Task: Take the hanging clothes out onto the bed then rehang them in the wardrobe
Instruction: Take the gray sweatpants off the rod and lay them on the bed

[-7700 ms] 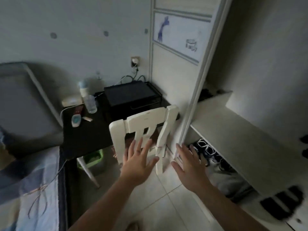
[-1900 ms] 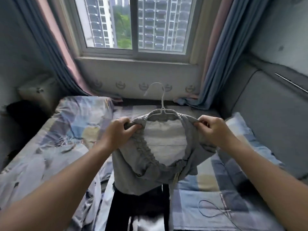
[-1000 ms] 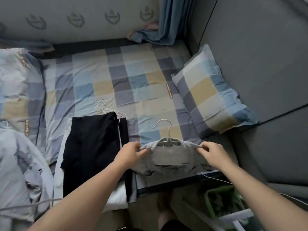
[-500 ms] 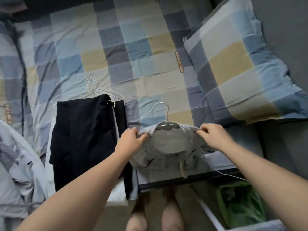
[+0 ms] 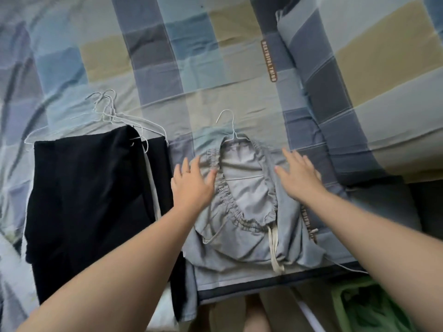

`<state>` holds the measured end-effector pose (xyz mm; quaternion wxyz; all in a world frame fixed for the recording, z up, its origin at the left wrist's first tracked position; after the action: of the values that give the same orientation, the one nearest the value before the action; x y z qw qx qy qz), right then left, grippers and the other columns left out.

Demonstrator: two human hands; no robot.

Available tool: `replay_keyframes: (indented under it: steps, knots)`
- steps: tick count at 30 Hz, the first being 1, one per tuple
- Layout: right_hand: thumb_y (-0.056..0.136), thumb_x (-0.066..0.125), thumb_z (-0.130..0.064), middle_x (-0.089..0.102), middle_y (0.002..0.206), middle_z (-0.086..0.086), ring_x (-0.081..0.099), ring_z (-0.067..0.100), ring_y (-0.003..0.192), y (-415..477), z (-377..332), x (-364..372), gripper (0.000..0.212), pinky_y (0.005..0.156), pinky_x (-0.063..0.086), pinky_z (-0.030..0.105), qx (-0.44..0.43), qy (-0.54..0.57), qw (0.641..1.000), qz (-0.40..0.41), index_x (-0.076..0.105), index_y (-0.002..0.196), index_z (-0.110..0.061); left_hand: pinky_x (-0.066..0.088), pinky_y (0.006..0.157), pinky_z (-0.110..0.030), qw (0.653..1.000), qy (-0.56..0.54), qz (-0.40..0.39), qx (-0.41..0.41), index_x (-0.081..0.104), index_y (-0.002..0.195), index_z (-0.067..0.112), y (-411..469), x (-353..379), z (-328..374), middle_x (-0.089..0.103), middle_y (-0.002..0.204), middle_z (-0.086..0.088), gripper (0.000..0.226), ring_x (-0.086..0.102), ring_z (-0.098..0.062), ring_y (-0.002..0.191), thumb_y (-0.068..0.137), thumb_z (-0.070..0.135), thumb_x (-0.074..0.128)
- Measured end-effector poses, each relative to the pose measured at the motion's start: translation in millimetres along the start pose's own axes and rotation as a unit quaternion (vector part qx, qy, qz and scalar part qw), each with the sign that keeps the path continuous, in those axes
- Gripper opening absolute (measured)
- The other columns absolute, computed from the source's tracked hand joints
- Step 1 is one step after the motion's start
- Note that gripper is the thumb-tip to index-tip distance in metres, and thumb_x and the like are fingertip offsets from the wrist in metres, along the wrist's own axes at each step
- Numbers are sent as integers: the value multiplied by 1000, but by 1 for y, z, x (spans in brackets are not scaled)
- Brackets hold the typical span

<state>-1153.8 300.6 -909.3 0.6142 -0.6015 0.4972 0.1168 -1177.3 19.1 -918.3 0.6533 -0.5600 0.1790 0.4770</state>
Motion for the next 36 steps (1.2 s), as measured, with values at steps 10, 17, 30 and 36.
replay_keyframes:
  steps: [10,17,30,36]
  knots:
    - [98,26,-59,-11,163,-10,-12,21,150,-128,-32,-54,65,118,-2,53,-34,5,999,-16,-4,153,-42,7,121,-50,989,86,-25,118,2,157,40,-128,-55,28,-3,167,-1,67,-8,-25,153,99,63,27]
    - [97,24,-61,-11,163,-11,-14,19,149,-238,-48,-102,65,118,-5,53,-26,22,997,72,-8,151,-44,-1,122,-51,973,103,-34,204,-5,154,46,-204,-109,40,-14,165,7,73,-16,-23,152,89,76,9]
    - [98,21,-60,-12,163,-9,-14,23,149,-504,-32,-119,65,118,-4,57,116,41,958,261,-9,153,-41,-10,121,-50,879,143,-17,454,-9,153,48,-361,-187,82,-17,164,7,71,-23,-19,150,91,76,8]
    - [97,26,-60,-6,164,-9,-10,22,150,-622,12,-103,66,117,-3,56,205,70,911,351,-4,153,-41,-12,120,-47,791,150,-27,592,-11,151,50,-469,-164,128,-18,164,9,71,-28,-14,146,88,79,5]
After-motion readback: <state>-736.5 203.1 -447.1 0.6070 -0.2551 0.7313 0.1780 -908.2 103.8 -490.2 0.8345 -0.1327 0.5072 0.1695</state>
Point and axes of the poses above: each hand's wrist, its own y-axis towards the middle knuckle, its own x-axis out of the palm, z = x × y, the point moved 8 cm from there along y, towards the middle knuckle
